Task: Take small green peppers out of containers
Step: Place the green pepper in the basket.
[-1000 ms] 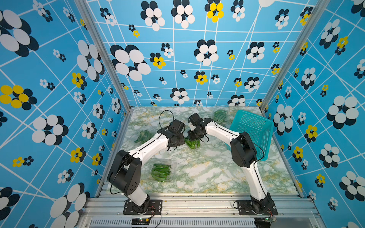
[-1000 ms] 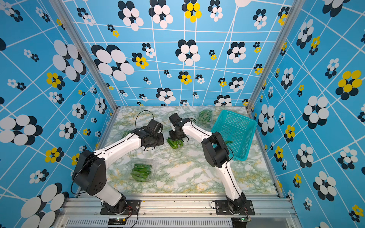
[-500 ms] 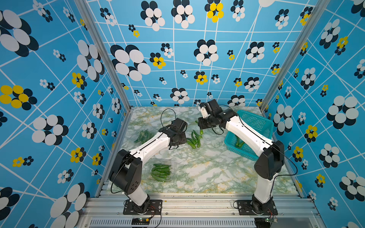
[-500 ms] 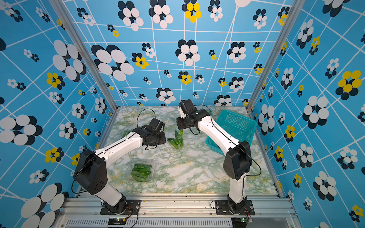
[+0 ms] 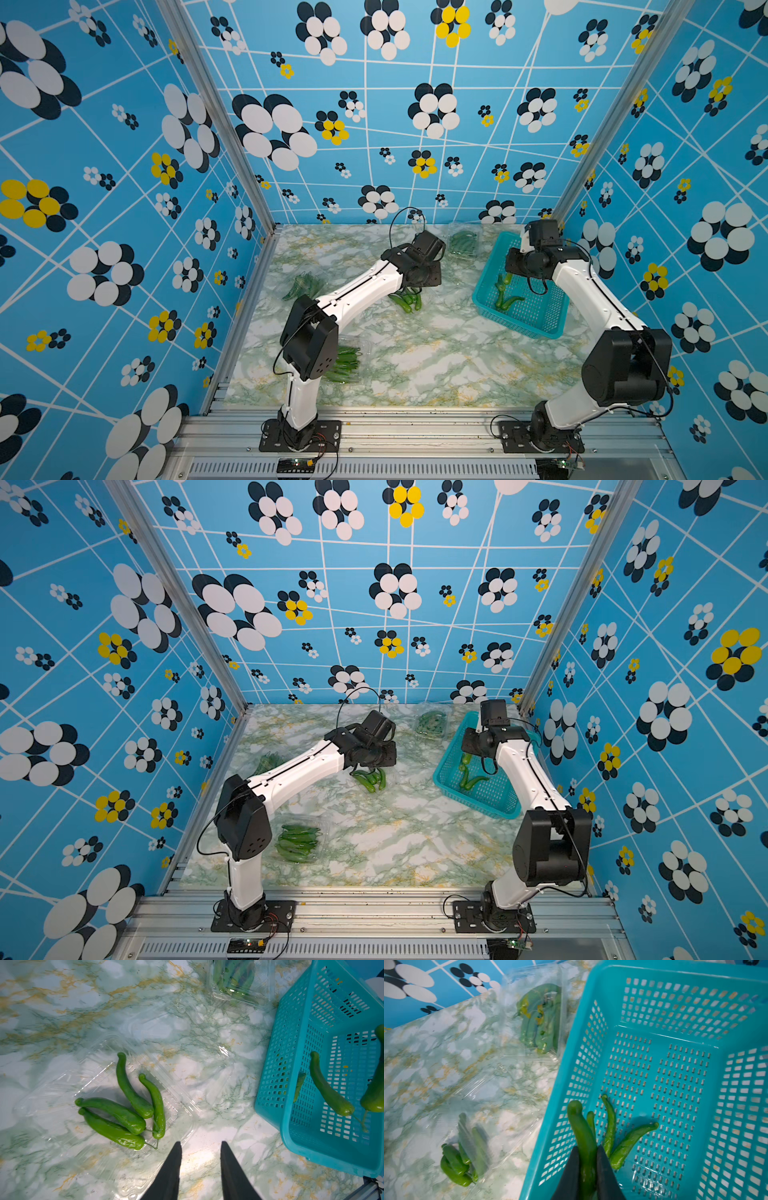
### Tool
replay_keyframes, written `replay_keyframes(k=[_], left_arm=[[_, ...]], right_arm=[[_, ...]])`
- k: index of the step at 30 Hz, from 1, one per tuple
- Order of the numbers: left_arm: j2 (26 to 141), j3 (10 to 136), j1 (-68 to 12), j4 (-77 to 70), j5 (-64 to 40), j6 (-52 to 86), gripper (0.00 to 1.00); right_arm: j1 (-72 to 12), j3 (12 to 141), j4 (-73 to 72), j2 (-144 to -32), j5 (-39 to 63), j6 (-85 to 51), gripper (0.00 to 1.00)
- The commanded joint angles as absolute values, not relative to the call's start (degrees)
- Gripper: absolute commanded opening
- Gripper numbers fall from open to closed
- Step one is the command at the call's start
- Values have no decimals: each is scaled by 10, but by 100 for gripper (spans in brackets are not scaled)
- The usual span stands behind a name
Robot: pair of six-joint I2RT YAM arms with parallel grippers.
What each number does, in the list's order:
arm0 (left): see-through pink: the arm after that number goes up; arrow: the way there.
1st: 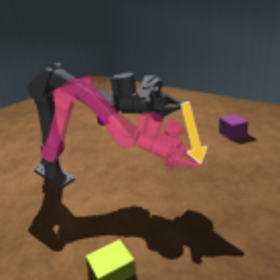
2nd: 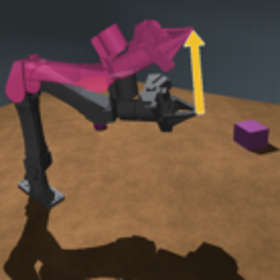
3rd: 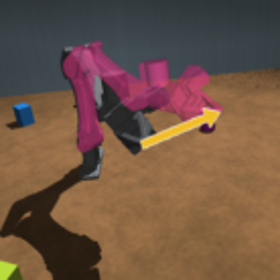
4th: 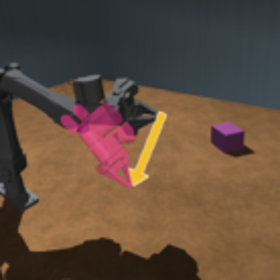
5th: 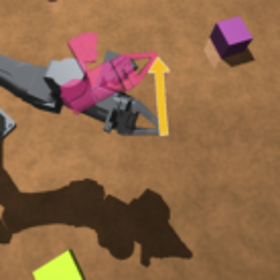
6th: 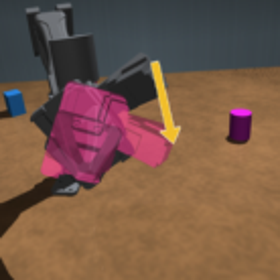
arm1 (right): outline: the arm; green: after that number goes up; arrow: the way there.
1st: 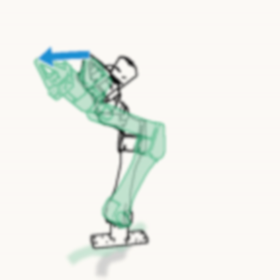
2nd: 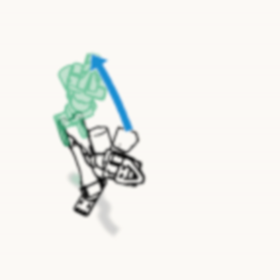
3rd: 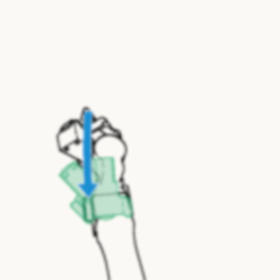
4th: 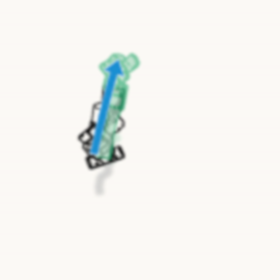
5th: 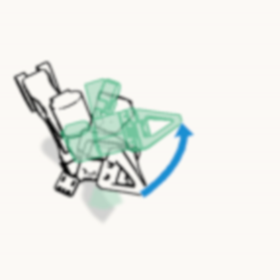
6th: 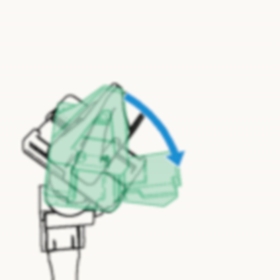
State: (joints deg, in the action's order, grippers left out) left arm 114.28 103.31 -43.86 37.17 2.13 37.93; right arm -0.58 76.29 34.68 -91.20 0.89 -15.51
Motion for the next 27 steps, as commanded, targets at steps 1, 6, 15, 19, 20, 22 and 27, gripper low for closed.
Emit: replay_keyframes(k=[1,6,15,19,20,22,27], left_arm=[[1189,1080,-453,419,6,362,34],[1205,1085,-456,413,-9,361,34],[1143,995,-437,361,-8,371,34],[1106,949,-425,348,3,376,34],[1097,940,-421,347,6,376,34],[1078,919,-414,344,13,376,34],[1033,869,-393,341,29,381,35]], right_arm=[[3,726,316,-929,12,-166,3],[4,697,291,-964,11,-174,15],[0,719,310,-975,54,-171,40],[-18,722,313,-948,32,-158,46],[-25,719,310,-939,23,-154,47],[-49,722,308,-920,-10,-144,49],[-153,783,325,-920,-51,-126,53]])
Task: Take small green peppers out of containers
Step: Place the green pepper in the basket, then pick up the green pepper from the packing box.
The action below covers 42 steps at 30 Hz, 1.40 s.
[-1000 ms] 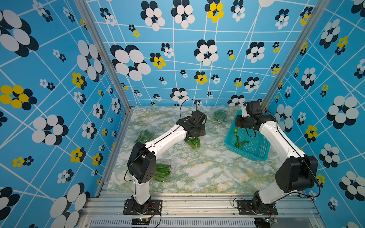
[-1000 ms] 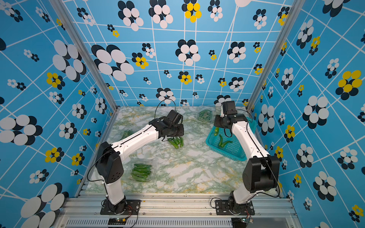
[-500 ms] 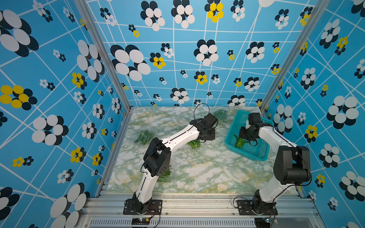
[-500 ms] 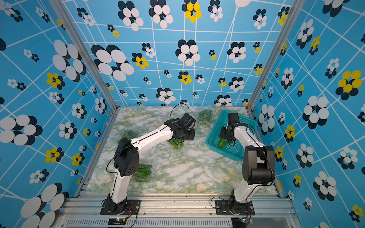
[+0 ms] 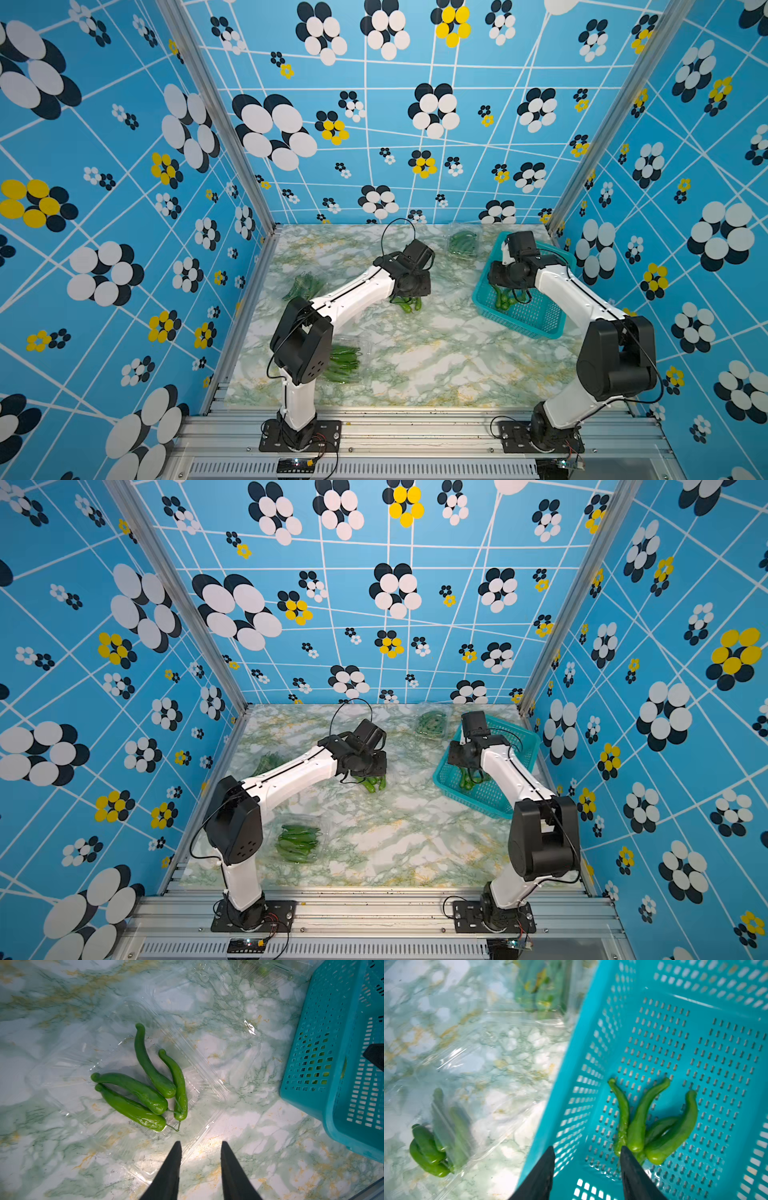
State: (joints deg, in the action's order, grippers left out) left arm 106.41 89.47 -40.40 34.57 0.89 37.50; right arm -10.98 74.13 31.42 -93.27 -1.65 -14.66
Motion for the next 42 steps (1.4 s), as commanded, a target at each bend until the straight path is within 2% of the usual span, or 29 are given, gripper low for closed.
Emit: replay_keyframes(k=[1,8,16,24,28,42], left_arm=[[1024,859,-387,343,32,381,35],[935,743,-341,336,52,402,35],[857,641,-282,327,62,410,37],[854,613,-266,314,50,410,38],[857,608,-266,308,44,410,37],[860,605,-266,301,39,410,38]], right_arm=[[-175,801,334,-928,-54,-123,53],[-291,932,390,-1034,-19,-89,53],[-367,1053,445,-1176,17,-50,52],[-388,1091,454,-1267,43,-35,50],[-387,1093,452,-1283,44,-34,46],[-388,1104,446,-1320,68,-41,43]])
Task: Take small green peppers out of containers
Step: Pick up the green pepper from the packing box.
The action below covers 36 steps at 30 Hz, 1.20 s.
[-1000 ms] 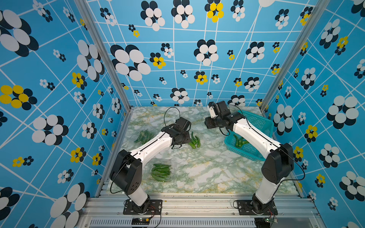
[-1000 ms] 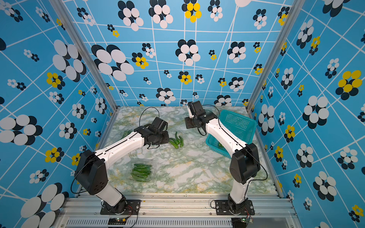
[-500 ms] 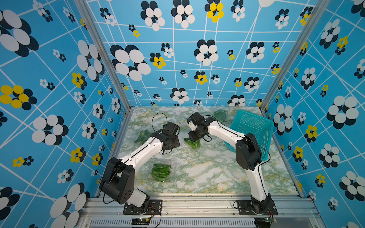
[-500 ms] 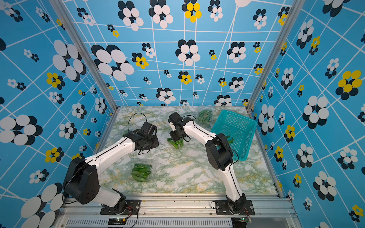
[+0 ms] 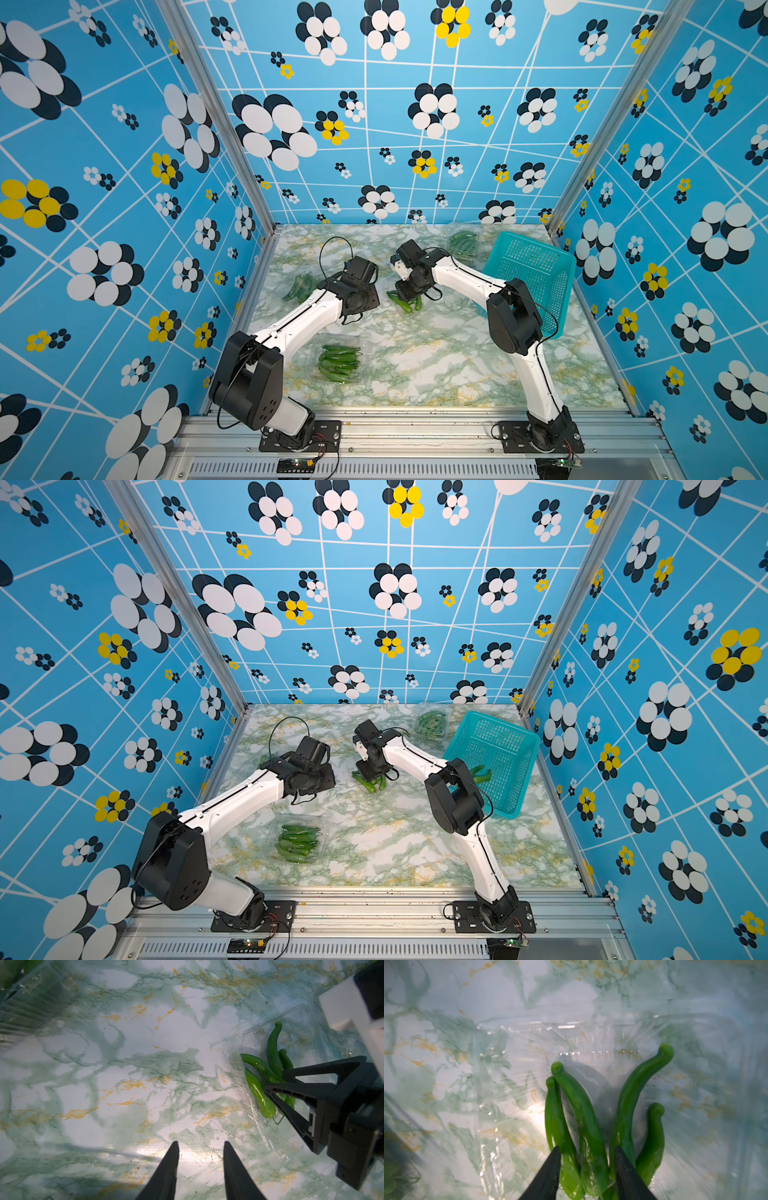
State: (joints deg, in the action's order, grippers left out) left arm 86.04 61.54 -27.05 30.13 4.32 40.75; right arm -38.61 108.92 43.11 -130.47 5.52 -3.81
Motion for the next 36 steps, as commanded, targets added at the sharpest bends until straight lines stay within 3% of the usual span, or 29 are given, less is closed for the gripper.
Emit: replay_keyframes(k=[1,12,18,31,36], left_arm=[[860,605,-267,301,40,410,38],[854,597,-265,298,39,412,38],[854,598,-265,298,40,411,38],[860,604,-264,297,39,410,38],[864,612,-265,301,40,410,38]], right_arm=[[-387,1106,447,-1321,68,-42,43],[-387,1115,452,-1343,71,-40,40],[-388,1114,453,-1337,70,-42,26],[-387,1103,445,-1309,65,-38,5],[-387,1092,445,-1252,54,-38,3]])
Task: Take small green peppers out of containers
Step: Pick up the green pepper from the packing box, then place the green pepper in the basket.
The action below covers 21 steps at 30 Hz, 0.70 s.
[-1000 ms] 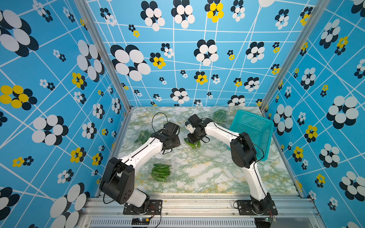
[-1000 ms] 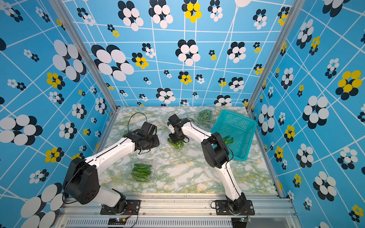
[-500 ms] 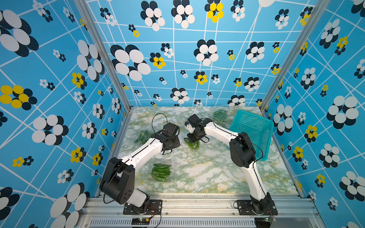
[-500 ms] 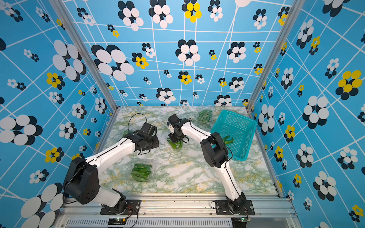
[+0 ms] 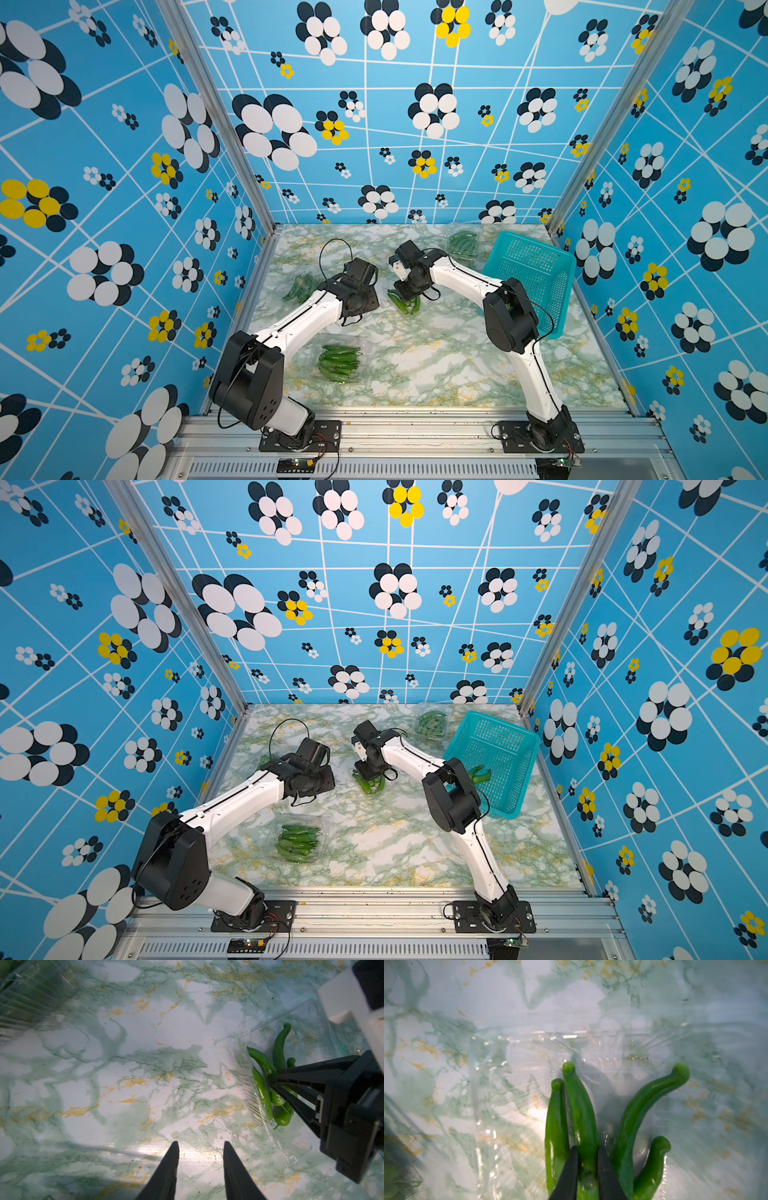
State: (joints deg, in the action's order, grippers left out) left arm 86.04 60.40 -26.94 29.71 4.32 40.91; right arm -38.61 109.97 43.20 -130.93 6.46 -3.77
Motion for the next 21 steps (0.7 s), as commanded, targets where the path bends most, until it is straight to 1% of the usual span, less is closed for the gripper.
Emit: replay_keyframes(k=[1,7,10,12,16,18,21], left_arm=[[865,615,-265,301,40,410,38],[872,632,-267,296,32,410,38],[876,645,-276,283,21,413,38],[884,659,-287,269,9,416,38],[919,715,-322,269,8,415,38],[952,760,-347,280,16,408,38],[999,814,-370,281,-1,405,38]], right_arm=[[-388,1089,445,-1241,54,-37,1],[-374,1070,442,-1167,56,-50,1],[-344,1039,415,-1123,88,-85,0],[-315,994,379,-1081,108,-107,0],[-256,928,353,-1003,111,-114,2],[-218,888,350,-964,111,-115,2],[-165,840,340,-912,101,-117,2]])
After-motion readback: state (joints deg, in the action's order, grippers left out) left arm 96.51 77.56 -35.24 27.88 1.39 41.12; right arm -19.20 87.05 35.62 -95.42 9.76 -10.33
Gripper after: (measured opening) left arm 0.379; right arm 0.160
